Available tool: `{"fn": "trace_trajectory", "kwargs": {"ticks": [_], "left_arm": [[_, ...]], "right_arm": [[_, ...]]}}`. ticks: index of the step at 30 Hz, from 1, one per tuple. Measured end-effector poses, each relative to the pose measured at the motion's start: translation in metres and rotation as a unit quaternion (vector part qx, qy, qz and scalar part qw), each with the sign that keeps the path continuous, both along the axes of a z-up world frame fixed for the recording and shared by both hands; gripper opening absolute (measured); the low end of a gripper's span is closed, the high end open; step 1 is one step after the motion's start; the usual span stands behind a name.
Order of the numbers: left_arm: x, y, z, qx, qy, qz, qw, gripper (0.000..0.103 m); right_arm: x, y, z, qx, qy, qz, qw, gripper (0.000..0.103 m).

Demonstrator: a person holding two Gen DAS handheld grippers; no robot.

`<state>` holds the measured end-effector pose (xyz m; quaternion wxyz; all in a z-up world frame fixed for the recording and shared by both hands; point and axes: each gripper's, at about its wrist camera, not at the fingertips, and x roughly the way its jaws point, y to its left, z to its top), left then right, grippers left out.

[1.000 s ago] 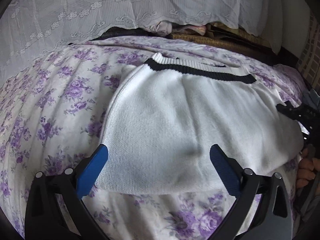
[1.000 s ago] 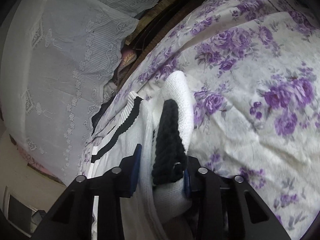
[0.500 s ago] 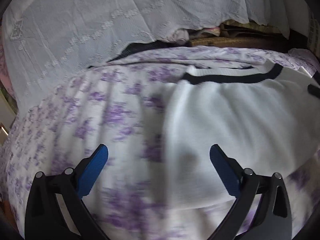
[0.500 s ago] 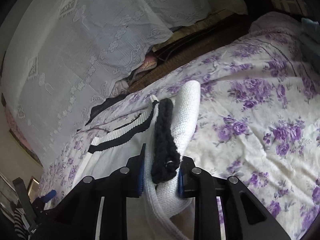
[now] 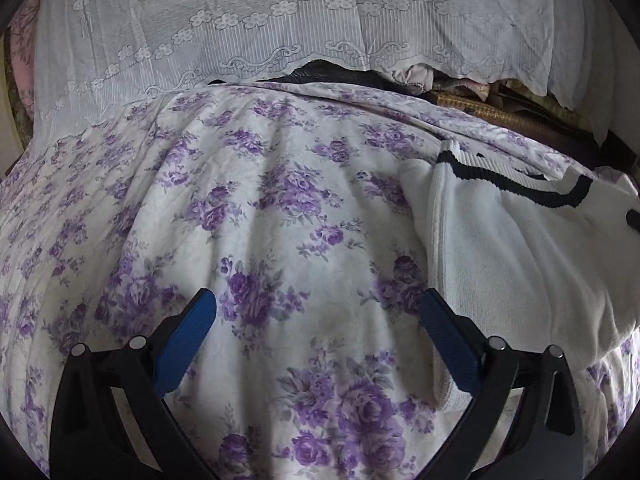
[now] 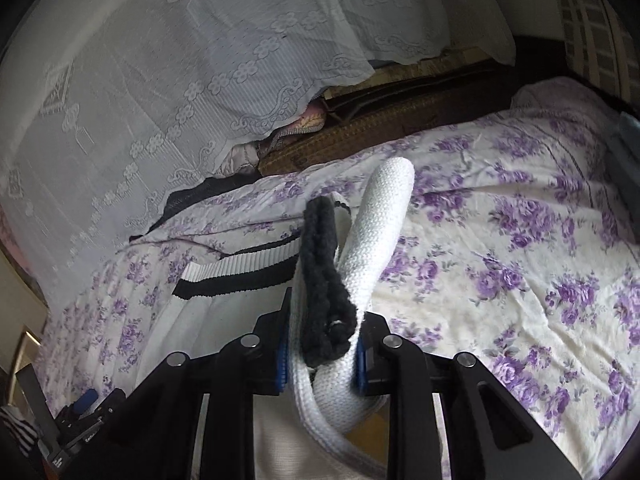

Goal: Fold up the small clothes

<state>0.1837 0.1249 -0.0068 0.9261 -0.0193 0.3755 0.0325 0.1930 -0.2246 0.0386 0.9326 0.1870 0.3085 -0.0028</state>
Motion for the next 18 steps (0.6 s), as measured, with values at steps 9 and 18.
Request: {"fn": "trace_trajectory", "kwargs": {"ticks": [9, 18], "left_arm": [[0.003, -0.006, 0.003, 0.02, -0.008, -0.013, 0.9997, 0.099], [0.007, 0.009, 0.012, 0.024, -0.026, 0.002, 0.9994, 0.099]], "right_arm": [[0.008, 0.046, 0.024, -0.034, 0.003, 0.01, 0.999, 0.025], [0.019, 0.113, 0.042, -0.054, 0.002, 0.046, 0.997, 0.025]]}}
